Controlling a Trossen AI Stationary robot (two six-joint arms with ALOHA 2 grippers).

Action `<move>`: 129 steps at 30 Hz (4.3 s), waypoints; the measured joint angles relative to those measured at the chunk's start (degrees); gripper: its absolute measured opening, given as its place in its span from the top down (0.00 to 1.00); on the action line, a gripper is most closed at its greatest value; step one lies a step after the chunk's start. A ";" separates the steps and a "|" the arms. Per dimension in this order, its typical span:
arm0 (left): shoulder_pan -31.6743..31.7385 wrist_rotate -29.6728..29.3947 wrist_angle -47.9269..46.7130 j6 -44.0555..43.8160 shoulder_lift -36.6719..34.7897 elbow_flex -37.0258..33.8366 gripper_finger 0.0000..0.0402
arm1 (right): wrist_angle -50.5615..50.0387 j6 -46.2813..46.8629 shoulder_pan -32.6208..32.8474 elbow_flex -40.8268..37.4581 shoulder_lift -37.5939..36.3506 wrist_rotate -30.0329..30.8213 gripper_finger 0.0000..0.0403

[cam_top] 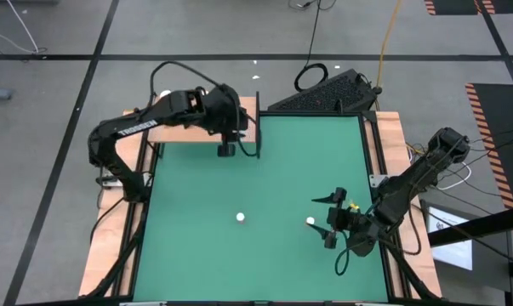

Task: Pick and place medicine bottles onto shelf by color
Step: Put the small blue pill bottle on the shelf aligned with the other small yellow pill bottle, then put the small pink pill bottle on the shelf aligned with the other small yellow pill bottle

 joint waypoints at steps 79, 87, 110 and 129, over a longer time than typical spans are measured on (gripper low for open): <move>0.68 -10.22 11.16 -15.81 -28.32 -25.18 0.28 | 31.77 -24.34 -21.97 -15.04 -13.66 -10.37 0.13; -17.57 -23.12 13.84 -25.10 -29.51 -28.97 0.30 | 31.78 -12.62 -21.71 -15.04 -12.65 -18.13 0.13; -53.47 -43.27 36.78 -41.74 -17.33 -41.37 0.30 | 63.51 -7.86 -20.81 -9.45 23.69 -18.65 0.13; -55.40 -40.21 36.32 -46.54 -16.67 -41.33 0.30 | 38.90 -18.02 -24.90 18.94 42.90 -36.24 0.13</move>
